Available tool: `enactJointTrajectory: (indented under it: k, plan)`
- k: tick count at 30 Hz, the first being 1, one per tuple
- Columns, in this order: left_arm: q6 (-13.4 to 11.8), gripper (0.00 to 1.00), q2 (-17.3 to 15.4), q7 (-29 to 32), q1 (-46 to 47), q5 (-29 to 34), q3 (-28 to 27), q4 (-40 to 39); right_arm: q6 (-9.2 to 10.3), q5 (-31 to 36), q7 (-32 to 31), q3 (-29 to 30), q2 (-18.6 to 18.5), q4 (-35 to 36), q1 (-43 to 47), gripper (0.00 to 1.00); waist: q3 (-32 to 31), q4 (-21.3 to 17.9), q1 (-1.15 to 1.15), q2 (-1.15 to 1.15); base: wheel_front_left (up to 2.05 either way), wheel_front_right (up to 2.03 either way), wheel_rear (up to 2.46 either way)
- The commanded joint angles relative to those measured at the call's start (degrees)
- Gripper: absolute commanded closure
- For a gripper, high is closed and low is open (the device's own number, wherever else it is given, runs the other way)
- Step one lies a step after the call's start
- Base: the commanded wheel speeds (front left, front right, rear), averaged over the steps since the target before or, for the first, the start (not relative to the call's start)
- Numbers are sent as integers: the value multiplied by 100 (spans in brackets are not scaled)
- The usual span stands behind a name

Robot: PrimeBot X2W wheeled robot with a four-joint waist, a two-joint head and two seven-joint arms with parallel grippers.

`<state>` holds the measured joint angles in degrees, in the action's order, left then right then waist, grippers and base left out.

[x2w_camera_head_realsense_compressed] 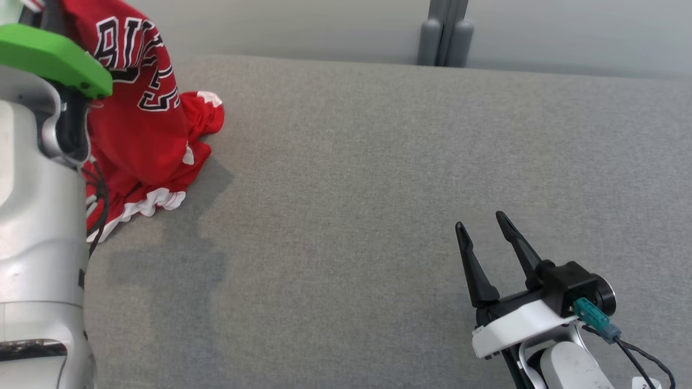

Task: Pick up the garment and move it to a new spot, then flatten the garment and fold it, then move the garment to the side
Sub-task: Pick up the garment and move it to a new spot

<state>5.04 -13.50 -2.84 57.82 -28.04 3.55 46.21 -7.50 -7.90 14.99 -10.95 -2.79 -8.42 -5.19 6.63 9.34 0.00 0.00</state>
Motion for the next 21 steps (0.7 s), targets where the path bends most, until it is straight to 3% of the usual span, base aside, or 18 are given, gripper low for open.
enactJointTrajectory:
  k: [1,11,15,21]
  plan:
    - [45,100,104,-19,142,90,113,-169,2,-60,24,17,-20,11,93,0,-476,-366,0,0,0,0,0]
    - [176,100,821,323,317,72,935,-1301,2,-179,23,19,-17,61,110,0,-549,-1265,0,0,0,0,0]
    - [193,100,919,391,64,165,1381,-1611,2,-202,23,41,-16,109,-22,0,-387,-1603,0,0,0,0,0]
    - [190,100,894,326,-508,683,2119,-1473,2,-251,23,97,-16,178,-145,0,-102,-1932,0,0,0,0,0]
